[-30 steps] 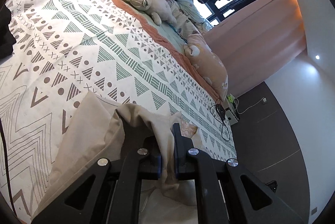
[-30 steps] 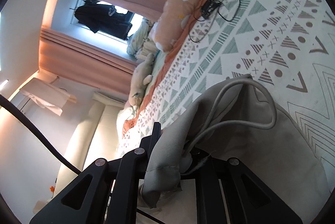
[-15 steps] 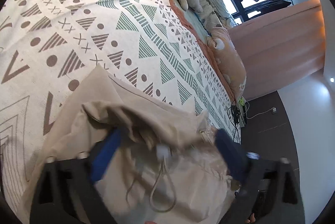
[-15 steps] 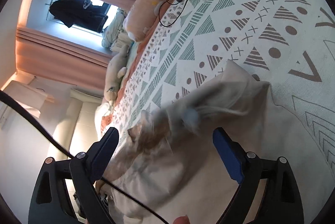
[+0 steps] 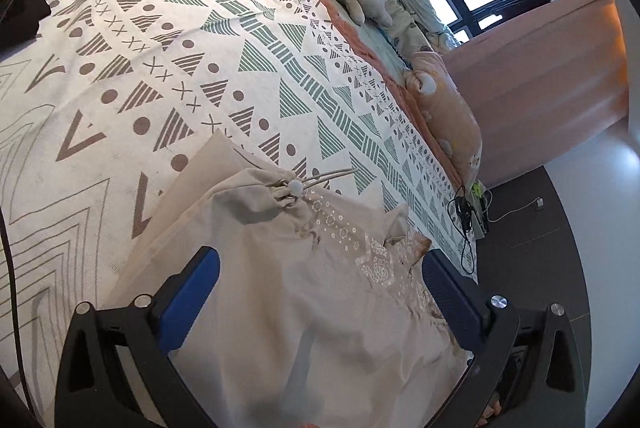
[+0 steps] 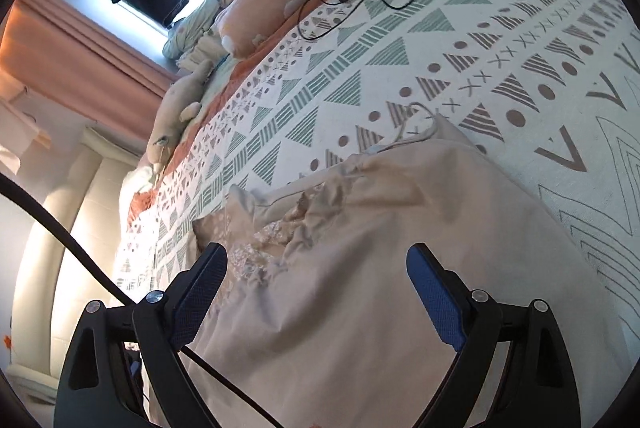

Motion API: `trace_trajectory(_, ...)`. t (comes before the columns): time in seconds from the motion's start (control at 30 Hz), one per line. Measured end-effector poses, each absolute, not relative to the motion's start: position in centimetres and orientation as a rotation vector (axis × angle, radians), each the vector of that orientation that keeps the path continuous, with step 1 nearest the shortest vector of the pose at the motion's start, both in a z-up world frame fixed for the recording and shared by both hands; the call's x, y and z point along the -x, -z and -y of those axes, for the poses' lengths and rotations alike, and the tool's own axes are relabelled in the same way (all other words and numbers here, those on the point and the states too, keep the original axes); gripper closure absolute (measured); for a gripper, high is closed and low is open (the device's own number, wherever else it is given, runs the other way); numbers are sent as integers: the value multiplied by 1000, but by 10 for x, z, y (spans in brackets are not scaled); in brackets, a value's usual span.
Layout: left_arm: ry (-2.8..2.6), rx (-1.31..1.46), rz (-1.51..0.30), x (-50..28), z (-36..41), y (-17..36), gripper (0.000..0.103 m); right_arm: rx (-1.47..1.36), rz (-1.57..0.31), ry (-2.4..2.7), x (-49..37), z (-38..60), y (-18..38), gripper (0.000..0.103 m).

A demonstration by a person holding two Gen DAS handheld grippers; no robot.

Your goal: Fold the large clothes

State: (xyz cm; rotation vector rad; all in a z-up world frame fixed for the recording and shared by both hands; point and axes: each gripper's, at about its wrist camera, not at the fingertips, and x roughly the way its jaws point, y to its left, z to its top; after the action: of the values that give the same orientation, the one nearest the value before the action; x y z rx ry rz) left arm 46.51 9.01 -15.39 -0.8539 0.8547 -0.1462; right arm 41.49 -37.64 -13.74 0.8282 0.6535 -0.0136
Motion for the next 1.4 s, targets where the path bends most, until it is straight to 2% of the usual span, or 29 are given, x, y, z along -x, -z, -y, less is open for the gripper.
trace_trajectory(0.47,22,783,-836,-354,-135,146,0,-586,-723,-95,-424,268,94,12)
trace_trajectory(0.57,-9,795,-815,-332,-148,151,3,-535,-751,-92,-433,245,95,14)
trace_trajectory(0.63,-28,811,-809,-319,-155,157,7,-505,-787,-108,-443,229,98,25)
trace_trajectory(0.83,-86,874,-818,-285,-173,181,19,-373,-898,-119,-482,178,109,40)
trace_trajectory(1.03,-102,944,-831,-271,-179,196,19,-353,-1024,-93,-523,165,150,52)
trace_trajectory(1.17,-103,946,-858,-275,-175,201,20,-261,-1033,-97,-541,145,163,59)
trace_trajectory(1.23,-99,957,-866,-279,-173,205,20,-236,-1033,-101,-547,140,163,84)
trace_trajectory(1.3,-96,968,-874,-284,-171,208,20,-226,-1030,-107,-552,138,163,101)
trace_trajectory(1.4,-86,986,-881,-289,-168,211,20,-255,-990,-131,-552,146,156,103)
